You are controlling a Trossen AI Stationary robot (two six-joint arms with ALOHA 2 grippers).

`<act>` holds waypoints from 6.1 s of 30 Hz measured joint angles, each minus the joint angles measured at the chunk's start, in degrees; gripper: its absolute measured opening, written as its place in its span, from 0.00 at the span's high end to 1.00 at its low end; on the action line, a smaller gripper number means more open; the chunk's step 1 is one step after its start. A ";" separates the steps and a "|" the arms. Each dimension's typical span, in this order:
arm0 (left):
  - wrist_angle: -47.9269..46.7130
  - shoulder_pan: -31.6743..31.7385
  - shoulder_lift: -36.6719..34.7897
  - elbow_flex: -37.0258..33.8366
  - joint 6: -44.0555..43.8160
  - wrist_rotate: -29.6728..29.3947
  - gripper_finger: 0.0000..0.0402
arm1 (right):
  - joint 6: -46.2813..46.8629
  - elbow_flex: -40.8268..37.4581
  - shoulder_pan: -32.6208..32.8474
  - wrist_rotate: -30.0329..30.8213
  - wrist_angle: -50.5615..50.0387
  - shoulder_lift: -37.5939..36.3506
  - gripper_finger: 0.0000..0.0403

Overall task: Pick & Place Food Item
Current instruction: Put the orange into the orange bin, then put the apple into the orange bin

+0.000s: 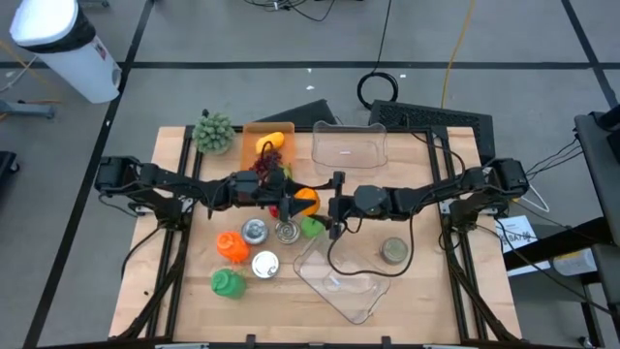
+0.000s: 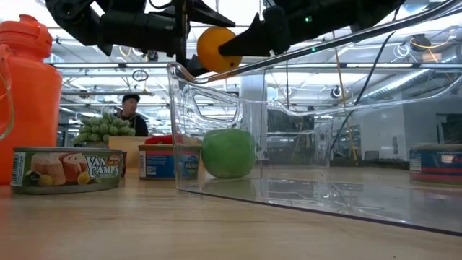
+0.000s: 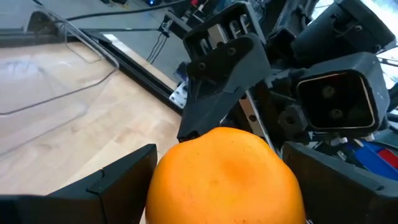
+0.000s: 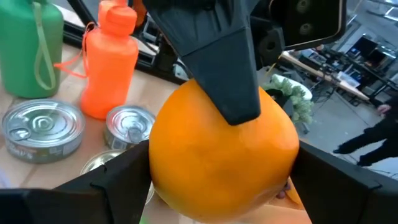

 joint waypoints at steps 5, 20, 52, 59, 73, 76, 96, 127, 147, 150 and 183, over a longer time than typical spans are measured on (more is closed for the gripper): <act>0.01 0.02 0.00 0.00 0.19 0.43 0.11 | -0.94 0.00 -0.02 0.96 0.26 0.00 0.19; -0.97 0.00 -0.83 0.07 0.96 2.14 0.12 | -2.24 0.02 0.57 7.25 2.82 0.11 0.19; -29.33 6.72 -22.38 -0.09 22.06 -17.74 0.21 | 2.64 0.07 0.61 1.13 -6.30 -1.95 0.13; -43.65 7.43 -23.62 -0.81 18.09 -37.01 0.24 | 3.61 0.04 -0.37 0.86 -8.23 -2.74 0.14; -49.64 11.86 -10.39 -0.79 10.05 -43.49 0.24 | 5.26 0.04 -1.57 0.56 -8.66 -2.40 0.14; -49.45 12.69 -8.18 -0.79 8.95 -42.42 0.24 | 6.36 0.04 -1.57 0.54 -9.36 -2.40 0.14; -47.55 16.50 -3.28 -0.79 5.38 -35.12 0.02 | 8.12 0.04 -1.55 -0.97 -10.34 -2.40 0.14; -9.04 12.91 -27.26 -19.87 12.88 -17.09 0.02 | 14.57 12.98 -5.99 -21.82 -32.50 9.22 0.16; -10.67 12.68 -27.23 -19.87 14.35 -17.11 0.02 | 13.96 12.92 -5.86 -22.21 -31.90 13.22 0.51; -10.87 12.68 -27.23 -19.87 14.35 -17.14 0.02 | 13.96 12.92 -5.86 -22.17 -31.94 13.22 0.57; -12.81 12.68 -27.23 -19.85 14.03 -17.16 0.02 | 9.86 12.76 -5.51 -21.67 -29.32 11.57 0.99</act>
